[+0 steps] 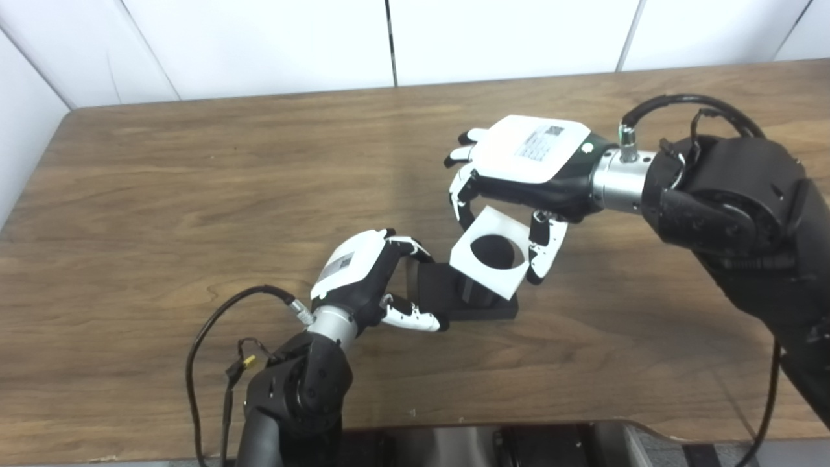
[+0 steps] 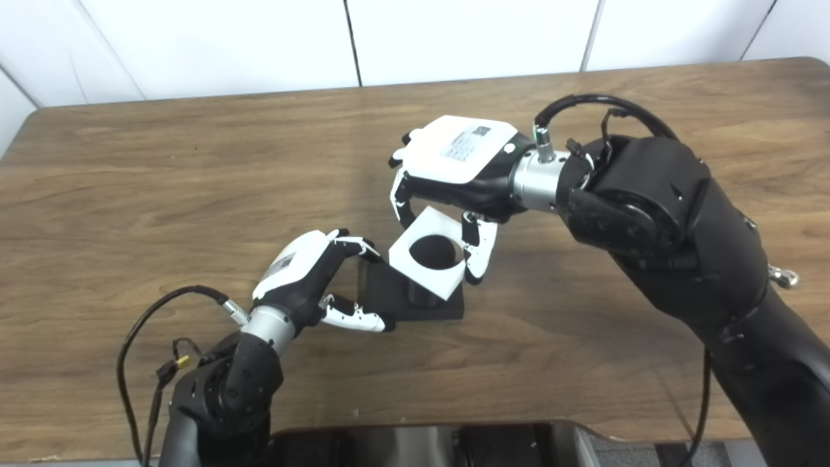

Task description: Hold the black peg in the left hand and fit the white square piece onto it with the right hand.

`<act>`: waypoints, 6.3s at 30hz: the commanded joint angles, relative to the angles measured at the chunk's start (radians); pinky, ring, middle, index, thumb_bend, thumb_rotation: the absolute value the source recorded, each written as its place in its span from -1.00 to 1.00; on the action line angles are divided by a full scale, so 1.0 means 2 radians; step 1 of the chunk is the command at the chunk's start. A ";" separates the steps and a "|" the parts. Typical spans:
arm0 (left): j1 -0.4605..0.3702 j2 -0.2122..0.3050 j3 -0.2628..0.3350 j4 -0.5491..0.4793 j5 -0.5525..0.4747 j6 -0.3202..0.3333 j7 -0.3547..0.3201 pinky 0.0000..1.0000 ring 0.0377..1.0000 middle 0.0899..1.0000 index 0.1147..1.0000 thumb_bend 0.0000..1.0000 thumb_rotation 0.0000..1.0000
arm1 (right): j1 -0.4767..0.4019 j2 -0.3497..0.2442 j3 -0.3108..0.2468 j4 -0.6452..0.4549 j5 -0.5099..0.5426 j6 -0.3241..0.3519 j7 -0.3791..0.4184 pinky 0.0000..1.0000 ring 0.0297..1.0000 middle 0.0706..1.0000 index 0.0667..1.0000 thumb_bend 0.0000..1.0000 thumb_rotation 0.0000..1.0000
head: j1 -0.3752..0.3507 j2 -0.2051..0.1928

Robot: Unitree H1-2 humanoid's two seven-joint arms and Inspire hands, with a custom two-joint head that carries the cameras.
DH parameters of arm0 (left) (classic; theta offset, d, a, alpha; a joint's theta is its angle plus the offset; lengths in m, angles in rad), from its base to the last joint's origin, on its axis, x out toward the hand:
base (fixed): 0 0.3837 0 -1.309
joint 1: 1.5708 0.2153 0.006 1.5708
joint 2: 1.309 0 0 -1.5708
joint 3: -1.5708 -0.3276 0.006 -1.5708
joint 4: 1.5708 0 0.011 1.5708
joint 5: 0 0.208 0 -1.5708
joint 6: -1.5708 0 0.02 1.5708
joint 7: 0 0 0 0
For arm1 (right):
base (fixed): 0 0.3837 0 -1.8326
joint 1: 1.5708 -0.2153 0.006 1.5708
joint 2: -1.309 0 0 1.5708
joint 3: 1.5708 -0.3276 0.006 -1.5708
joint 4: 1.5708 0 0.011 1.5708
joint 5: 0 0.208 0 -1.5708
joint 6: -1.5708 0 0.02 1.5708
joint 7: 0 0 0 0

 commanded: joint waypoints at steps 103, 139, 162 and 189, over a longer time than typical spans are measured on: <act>-0.037 0.014 -0.029 0.020 0.111 -0.011 -0.075 1.00 1.00 0.94 0.80 0.92 -0.35 | 0.054 0.018 -0.001 0.096 -0.032 -0.067 -0.088 1.00 0.84 0.54 -0.09 0.05 -0.70 | 0.006 0.004; -0.072 -0.016 0.002 0.037 0.196 -0.050 -0.204 1.00 1.00 1.00 1.00 1.00 -0.24 | 0.017 0.023 0.015 0.092 -0.070 -0.015 0.026 1.00 1.00 1.00 0.89 1.00 -0.13 | 0.006 0.001; -0.126 -0.027 0.052 -0.049 0.191 -0.063 -0.280 1.00 1.00 1.00 1.00 1.00 -0.07 | -0.003 0.023 -0.008 0.080 -0.049 0.024 0.040 1.00 1.00 1.00 0.95 1.00 -0.09 | 0.008 -0.009; -0.119 0.012 0.134 -0.128 0.162 -0.089 -0.283 1.00 1.00 1.00 1.00 1.00 -0.06 | -0.002 -0.032 -0.067 0.050 0.000 0.062 0.037 1.00 1.00 1.00 0.98 1.00 -0.05 | 0.003 -0.023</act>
